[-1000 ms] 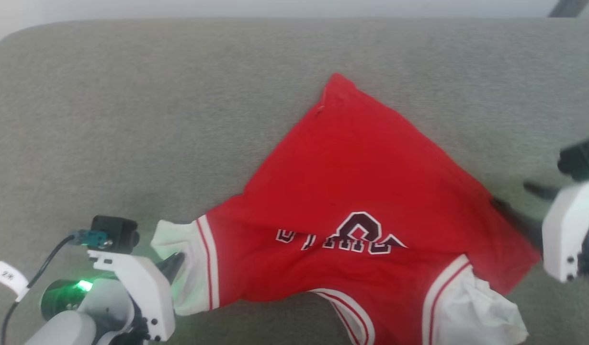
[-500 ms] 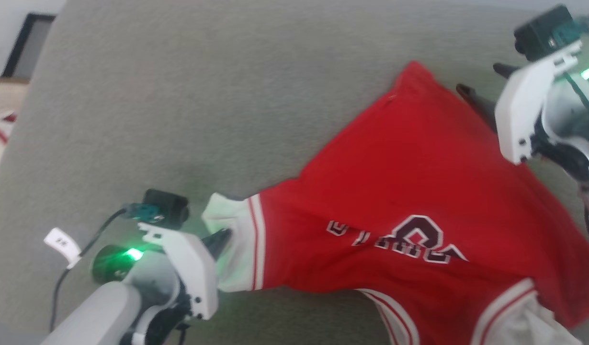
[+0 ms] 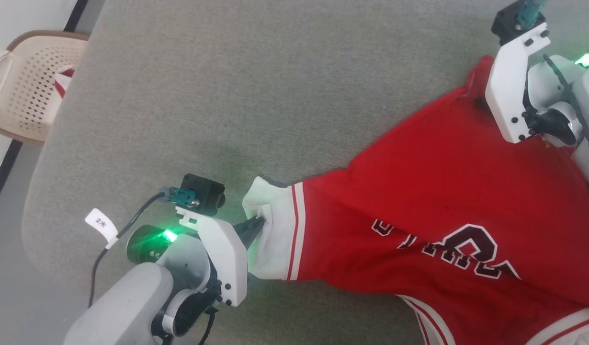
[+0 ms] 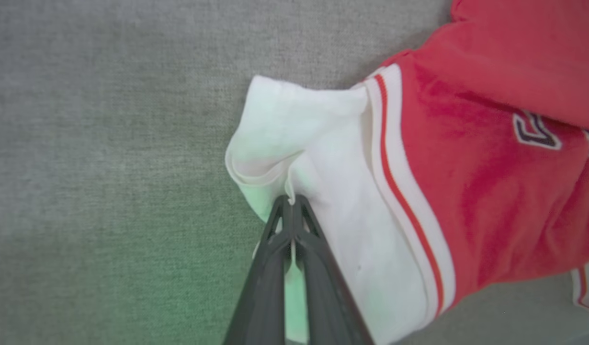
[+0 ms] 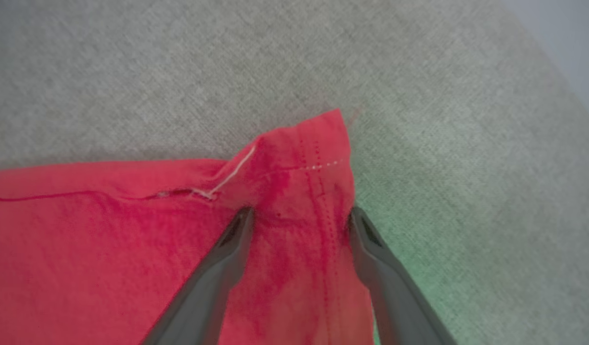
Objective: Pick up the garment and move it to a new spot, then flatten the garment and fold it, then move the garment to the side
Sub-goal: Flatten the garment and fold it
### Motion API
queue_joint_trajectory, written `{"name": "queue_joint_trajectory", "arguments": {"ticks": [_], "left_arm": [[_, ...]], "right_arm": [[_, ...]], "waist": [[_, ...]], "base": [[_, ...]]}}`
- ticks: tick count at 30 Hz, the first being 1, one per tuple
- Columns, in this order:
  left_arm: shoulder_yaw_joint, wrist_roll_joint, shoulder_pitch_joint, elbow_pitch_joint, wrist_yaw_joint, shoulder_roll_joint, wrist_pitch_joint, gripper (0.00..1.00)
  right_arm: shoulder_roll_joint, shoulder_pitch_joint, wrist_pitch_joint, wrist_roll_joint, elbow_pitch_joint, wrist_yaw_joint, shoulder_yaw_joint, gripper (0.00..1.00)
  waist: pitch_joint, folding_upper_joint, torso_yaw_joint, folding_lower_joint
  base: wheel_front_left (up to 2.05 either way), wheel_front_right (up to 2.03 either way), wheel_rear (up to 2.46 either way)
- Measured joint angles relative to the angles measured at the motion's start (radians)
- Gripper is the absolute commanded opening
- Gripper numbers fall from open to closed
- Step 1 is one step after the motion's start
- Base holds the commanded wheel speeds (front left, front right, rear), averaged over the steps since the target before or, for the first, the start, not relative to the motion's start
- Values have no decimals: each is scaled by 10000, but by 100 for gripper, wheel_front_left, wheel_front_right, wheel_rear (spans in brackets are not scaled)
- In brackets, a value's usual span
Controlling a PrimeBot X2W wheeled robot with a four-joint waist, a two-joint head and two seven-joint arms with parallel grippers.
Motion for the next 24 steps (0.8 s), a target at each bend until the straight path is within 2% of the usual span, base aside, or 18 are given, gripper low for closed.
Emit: {"name": "queue_joint_trajectory", "arguments": {"ticks": [1,9,17,18,24], "left_arm": [[0,0,-10,40,-25,-8,-10,0],[207,-31,-12,261,31,163,-115,0],[727,201,-918,-286,389,1131,516,0],[727,201,-918,-286,389,1131,516,0],[1110,516,-2358,-560,408,2015,1365,0]], "right_arm": [[-2,-93,77,96,98,2,144,0],[4,-449,-236,686,571,10,738,0],[-407,-658,-1170,1476,-249,8,1139,0],[-407,-658,-1170,1476,-249,8,1139,0],[-955,-859,-1879,1862,-997,6,1363,0]], "waist": [[-4,0,9,0],[-179,0,-286,0],[-640,0,-965,0],[-640,0,-965,0],[-1231,0,-1544,0]], "base": [[0,0,0],[0,0,0],[0,0,0],[0,0,0],[0,0,0]]}}
